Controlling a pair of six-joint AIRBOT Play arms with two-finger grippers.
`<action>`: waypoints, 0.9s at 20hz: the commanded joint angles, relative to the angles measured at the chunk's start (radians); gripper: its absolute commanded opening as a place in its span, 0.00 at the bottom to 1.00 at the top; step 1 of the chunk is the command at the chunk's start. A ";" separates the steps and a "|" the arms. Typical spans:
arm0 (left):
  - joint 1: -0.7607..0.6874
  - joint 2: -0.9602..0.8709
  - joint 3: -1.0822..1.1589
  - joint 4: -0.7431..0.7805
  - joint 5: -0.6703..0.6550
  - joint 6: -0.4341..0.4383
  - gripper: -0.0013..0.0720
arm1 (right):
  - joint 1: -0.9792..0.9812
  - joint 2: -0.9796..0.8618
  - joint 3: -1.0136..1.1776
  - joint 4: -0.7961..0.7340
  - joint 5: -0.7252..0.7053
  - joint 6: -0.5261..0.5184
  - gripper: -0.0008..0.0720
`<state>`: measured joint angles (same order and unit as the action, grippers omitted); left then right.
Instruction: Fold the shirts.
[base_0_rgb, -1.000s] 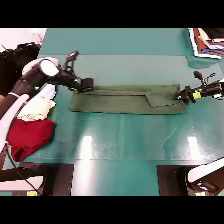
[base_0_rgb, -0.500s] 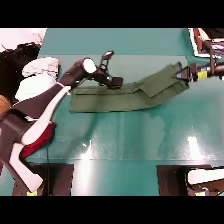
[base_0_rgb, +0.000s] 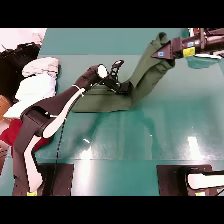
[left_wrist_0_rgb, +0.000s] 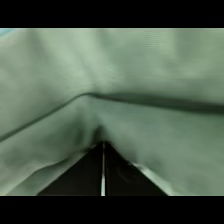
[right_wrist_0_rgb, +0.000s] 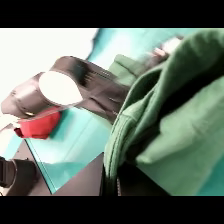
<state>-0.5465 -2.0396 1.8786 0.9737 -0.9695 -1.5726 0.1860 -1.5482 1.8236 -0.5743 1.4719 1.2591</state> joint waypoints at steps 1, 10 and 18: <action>0.003 -0.008 0.006 0.024 -0.026 0.002 0.05 | 0.064 0.002 0.027 0.003 -0.034 0.019 0.04; 0.311 0.322 0.008 0.289 -0.188 0.024 0.05 | 0.243 -0.082 0.027 0.001 -0.121 0.013 0.04; 0.561 0.602 0.008 0.293 -0.244 0.063 0.05 | 0.639 -0.337 0.028 -0.001 -0.584 -0.180 0.71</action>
<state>-0.0532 -1.5169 1.8862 1.2533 -1.1946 -1.5177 0.7059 -1.8133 1.8503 -0.5716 1.0672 1.1542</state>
